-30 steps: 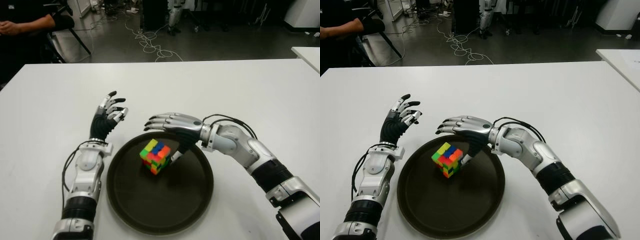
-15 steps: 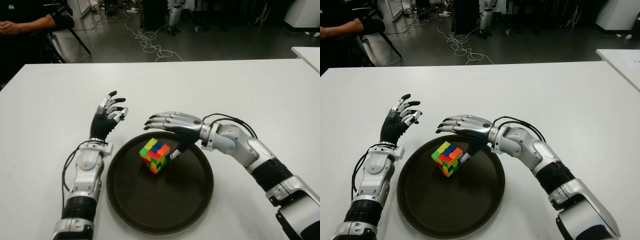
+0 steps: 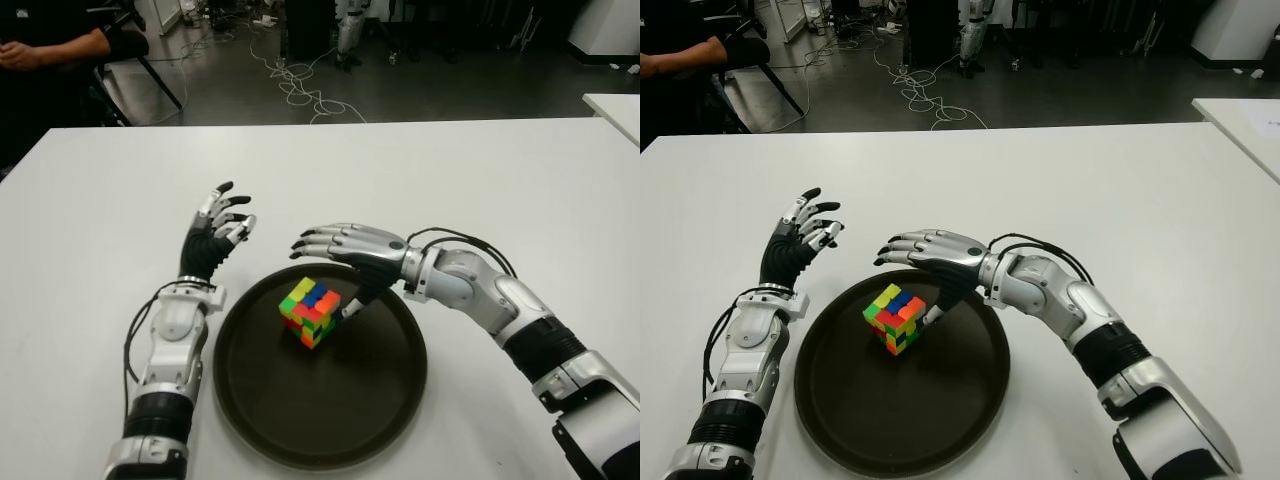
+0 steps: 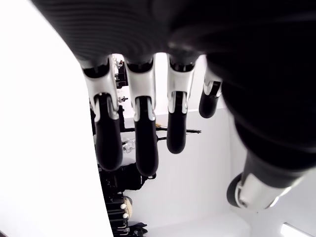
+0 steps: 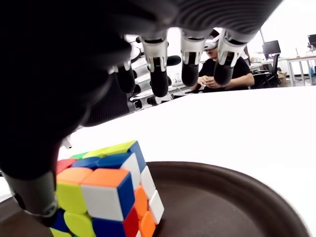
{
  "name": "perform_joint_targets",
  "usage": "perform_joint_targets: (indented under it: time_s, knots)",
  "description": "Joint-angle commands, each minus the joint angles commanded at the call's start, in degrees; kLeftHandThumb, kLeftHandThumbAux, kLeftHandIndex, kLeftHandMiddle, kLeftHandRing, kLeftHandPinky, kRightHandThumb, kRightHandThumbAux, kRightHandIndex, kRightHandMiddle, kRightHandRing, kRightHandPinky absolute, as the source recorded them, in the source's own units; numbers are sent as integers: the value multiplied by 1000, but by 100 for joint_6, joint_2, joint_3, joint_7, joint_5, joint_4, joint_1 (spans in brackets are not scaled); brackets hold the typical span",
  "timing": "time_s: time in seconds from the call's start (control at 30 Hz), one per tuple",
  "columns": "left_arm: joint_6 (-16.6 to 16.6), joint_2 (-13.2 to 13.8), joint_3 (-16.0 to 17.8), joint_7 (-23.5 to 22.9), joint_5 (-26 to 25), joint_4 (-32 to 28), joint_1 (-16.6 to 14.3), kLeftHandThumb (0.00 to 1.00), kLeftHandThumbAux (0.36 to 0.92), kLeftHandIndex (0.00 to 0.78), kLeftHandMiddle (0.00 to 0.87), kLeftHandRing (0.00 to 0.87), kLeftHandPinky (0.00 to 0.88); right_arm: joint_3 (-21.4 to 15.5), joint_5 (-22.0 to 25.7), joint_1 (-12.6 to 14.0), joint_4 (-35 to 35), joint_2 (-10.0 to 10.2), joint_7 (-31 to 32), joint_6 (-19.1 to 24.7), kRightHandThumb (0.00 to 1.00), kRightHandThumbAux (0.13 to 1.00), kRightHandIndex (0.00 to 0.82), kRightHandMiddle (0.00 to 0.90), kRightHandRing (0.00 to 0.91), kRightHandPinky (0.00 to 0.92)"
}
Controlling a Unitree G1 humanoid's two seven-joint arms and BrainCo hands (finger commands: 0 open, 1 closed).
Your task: Pick up the Rubik's Cube and put it in the plate
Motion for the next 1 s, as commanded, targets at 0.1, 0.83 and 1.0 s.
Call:
perform_joint_targets:
  time_s: [0.1,0.83,1.0]
  knots:
    - [-29,13,2,-14,-3,43,-30,380,665,102,273,366,466,-106,171,-114,37,-68,106,-13,0,690,37,62,25,0]
    - [-16,104,45,-7,38,224,-136,365,674,114,289,374,456,-2708,4629,1802,-1986,1969,-1469,3872,0,811,187,283,316,365]
    - [-18,112,51,-36,20,202,-117,363,680,115,287,375,456,-2966,4448,1598,-1639,2143,-1925,4054,0,828,206,292,308,337]
